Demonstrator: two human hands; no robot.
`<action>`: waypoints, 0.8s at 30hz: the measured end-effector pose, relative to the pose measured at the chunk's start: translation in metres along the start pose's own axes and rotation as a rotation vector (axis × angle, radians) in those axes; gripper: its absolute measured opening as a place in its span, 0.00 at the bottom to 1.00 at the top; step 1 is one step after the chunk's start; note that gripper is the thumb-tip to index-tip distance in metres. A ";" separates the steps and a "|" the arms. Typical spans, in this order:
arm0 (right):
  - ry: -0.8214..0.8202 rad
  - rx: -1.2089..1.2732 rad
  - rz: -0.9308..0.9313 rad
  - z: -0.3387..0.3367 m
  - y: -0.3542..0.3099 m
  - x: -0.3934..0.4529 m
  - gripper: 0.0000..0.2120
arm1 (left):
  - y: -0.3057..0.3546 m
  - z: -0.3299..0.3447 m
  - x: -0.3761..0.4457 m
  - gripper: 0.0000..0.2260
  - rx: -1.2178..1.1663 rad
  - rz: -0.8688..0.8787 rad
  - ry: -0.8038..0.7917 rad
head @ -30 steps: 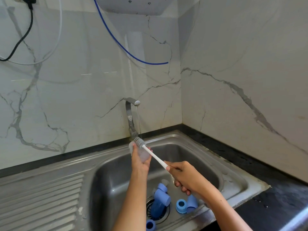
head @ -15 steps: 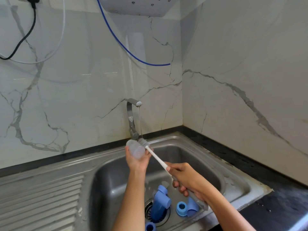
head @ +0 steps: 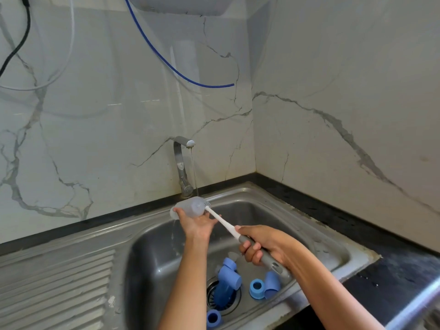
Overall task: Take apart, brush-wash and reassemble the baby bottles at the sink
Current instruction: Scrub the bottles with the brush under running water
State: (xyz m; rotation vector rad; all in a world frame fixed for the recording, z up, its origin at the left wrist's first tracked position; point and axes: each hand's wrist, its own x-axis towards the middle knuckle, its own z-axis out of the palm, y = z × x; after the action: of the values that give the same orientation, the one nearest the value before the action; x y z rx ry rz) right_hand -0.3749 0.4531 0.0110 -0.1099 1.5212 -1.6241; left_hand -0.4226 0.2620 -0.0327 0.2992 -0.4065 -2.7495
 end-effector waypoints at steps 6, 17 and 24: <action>0.067 -0.194 -0.169 -0.008 0.014 -0.012 0.11 | 0.014 -0.010 0.012 0.35 -0.131 0.079 0.028; 0.282 -0.521 -0.383 -0.015 0.018 0.008 0.18 | -0.004 -0.003 -0.002 0.27 0.047 0.204 0.233; 0.341 -0.604 -0.413 -0.016 0.018 0.010 0.19 | 0.000 -0.003 -0.009 0.27 0.129 0.070 0.221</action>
State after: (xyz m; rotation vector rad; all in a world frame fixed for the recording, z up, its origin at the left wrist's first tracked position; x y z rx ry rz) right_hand -0.3817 0.4614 -0.0130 -0.5287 2.3436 -1.4786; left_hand -0.4137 0.2643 -0.0341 0.6026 -0.5251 -2.5906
